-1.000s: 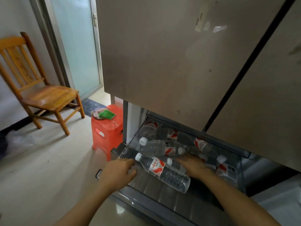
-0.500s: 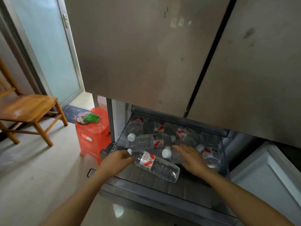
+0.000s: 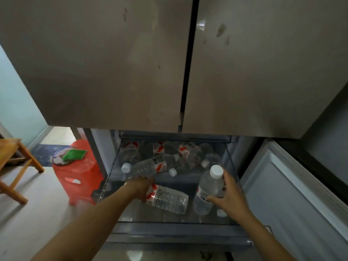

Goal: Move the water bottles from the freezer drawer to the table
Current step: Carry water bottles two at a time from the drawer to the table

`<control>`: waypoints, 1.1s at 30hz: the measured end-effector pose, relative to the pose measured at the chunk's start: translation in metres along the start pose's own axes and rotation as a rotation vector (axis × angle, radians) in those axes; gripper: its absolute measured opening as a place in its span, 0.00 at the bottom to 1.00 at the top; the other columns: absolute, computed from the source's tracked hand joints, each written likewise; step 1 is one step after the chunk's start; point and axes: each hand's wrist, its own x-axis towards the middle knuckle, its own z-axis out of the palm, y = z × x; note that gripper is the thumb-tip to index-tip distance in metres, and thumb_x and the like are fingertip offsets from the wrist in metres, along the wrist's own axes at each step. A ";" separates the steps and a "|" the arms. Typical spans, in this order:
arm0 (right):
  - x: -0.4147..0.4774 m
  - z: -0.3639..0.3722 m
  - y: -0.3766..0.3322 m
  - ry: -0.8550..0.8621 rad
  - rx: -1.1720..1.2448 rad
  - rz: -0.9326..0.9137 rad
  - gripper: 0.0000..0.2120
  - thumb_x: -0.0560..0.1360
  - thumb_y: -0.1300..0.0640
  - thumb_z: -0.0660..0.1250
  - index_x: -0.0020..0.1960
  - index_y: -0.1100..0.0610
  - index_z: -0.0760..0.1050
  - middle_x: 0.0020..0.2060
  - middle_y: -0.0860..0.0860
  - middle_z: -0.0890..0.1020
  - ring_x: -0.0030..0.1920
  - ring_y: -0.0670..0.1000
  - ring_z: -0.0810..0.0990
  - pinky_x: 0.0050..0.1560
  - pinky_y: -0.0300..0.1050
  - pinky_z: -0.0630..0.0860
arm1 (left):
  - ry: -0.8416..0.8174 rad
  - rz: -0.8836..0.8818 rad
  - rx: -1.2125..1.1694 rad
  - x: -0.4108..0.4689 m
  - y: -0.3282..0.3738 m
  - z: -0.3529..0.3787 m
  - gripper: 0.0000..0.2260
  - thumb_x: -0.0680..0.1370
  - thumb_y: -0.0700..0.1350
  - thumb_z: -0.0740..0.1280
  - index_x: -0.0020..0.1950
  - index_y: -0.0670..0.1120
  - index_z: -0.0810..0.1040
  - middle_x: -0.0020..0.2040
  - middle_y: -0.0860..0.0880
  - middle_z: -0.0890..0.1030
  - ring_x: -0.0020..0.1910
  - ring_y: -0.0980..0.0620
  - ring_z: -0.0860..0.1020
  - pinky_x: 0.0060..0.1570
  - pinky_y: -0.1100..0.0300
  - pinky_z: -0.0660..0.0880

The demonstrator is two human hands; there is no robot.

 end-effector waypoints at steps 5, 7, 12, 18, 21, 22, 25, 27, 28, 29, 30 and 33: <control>0.000 0.003 -0.004 0.012 0.005 0.006 0.46 0.64 0.61 0.76 0.73 0.50 0.52 0.68 0.54 0.63 0.69 0.53 0.64 0.69 0.50 0.64 | 0.005 -0.047 0.033 0.003 -0.008 0.009 0.35 0.69 0.47 0.72 0.71 0.51 0.58 0.71 0.45 0.65 0.70 0.44 0.64 0.69 0.49 0.62; 0.001 0.003 0.000 0.002 0.039 -0.004 0.47 0.64 0.61 0.76 0.71 0.45 0.49 0.69 0.51 0.63 0.69 0.50 0.63 0.70 0.48 0.62 | 0.011 -0.048 0.054 0.001 -0.010 0.011 0.35 0.68 0.49 0.73 0.71 0.51 0.59 0.70 0.45 0.66 0.69 0.44 0.64 0.69 0.50 0.61; 0.006 0.007 0.000 -0.028 0.144 -0.055 0.46 0.64 0.65 0.76 0.67 0.44 0.49 0.62 0.37 0.63 0.65 0.40 0.63 0.59 0.22 0.59 | -0.025 0.002 0.015 -0.013 -0.012 0.004 0.32 0.68 0.53 0.72 0.69 0.53 0.63 0.67 0.48 0.70 0.67 0.48 0.67 0.68 0.52 0.62; 0.010 0.009 0.007 -0.038 0.163 -0.087 0.47 0.63 0.66 0.76 0.66 0.40 0.49 0.61 0.35 0.63 0.63 0.37 0.64 0.58 0.22 0.60 | 0.017 -0.023 0.160 -0.037 0.001 -0.036 0.29 0.67 0.58 0.71 0.65 0.51 0.69 0.62 0.49 0.76 0.60 0.50 0.74 0.60 0.56 0.71; 0.012 0.011 0.010 -0.036 0.164 -0.072 0.46 0.63 0.65 0.76 0.67 0.42 0.51 0.62 0.37 0.67 0.64 0.41 0.67 0.62 0.29 0.63 | 0.052 -0.022 0.352 -0.054 0.014 -0.067 0.31 0.67 0.58 0.71 0.66 0.49 0.68 0.60 0.47 0.76 0.58 0.48 0.75 0.56 0.54 0.73; 0.013 0.011 0.011 -0.044 0.165 -0.069 0.45 0.62 0.64 0.77 0.68 0.44 0.54 0.62 0.39 0.68 0.64 0.42 0.68 0.64 0.33 0.66 | 0.071 -0.006 0.428 -0.058 0.019 -0.076 0.32 0.67 0.58 0.71 0.66 0.49 0.68 0.61 0.46 0.75 0.58 0.47 0.74 0.55 0.54 0.73; 0.013 0.012 0.015 -0.053 0.146 -0.060 0.47 0.60 0.55 0.77 0.72 0.50 0.55 0.65 0.48 0.70 0.65 0.47 0.70 0.67 0.50 0.69 | 0.062 0.041 0.644 -0.068 0.036 -0.088 0.34 0.68 0.57 0.71 0.69 0.47 0.65 0.65 0.44 0.72 0.63 0.43 0.68 0.60 0.50 0.68; 0.013 0.012 0.017 -0.053 0.136 -0.052 0.50 0.58 0.50 0.76 0.73 0.49 0.54 0.65 0.49 0.70 0.65 0.48 0.70 0.67 0.52 0.69 | 0.023 0.033 0.702 -0.071 0.045 -0.087 0.34 0.69 0.57 0.70 0.70 0.46 0.64 0.66 0.43 0.70 0.64 0.42 0.67 0.62 0.49 0.65; 0.014 0.012 0.017 -0.051 0.135 -0.053 0.50 0.57 0.48 0.76 0.73 0.48 0.54 0.65 0.48 0.69 0.65 0.48 0.69 0.67 0.52 0.68 | 0.032 0.026 0.714 -0.072 0.047 -0.087 0.34 0.69 0.56 0.70 0.70 0.46 0.64 0.66 0.42 0.70 0.64 0.42 0.67 0.62 0.48 0.65; 0.014 0.012 0.017 -0.049 0.132 -0.055 0.50 0.57 0.47 0.76 0.73 0.47 0.54 0.65 0.47 0.69 0.65 0.48 0.69 0.67 0.52 0.68 | 0.069 0.043 0.710 -0.072 0.049 -0.087 0.33 0.70 0.56 0.70 0.70 0.46 0.64 0.66 0.42 0.71 0.64 0.42 0.67 0.62 0.48 0.65; 0.015 0.013 0.017 -0.048 0.132 -0.062 0.49 0.57 0.49 0.76 0.72 0.45 0.54 0.64 0.46 0.70 0.65 0.47 0.69 0.67 0.51 0.68 | 0.136 0.081 0.689 -0.073 0.049 -0.085 0.31 0.71 0.56 0.69 0.70 0.46 0.65 0.65 0.43 0.72 0.63 0.43 0.68 0.62 0.49 0.65; 0.015 0.013 0.016 -0.040 0.161 -0.092 0.45 0.62 0.60 0.78 0.69 0.46 0.55 0.58 0.37 0.69 0.60 0.41 0.71 0.65 0.44 0.68 | 0.500 0.324 0.558 -0.080 0.042 -0.079 0.29 0.67 0.56 0.73 0.63 0.47 0.71 0.57 0.46 0.78 0.54 0.46 0.75 0.48 0.53 0.76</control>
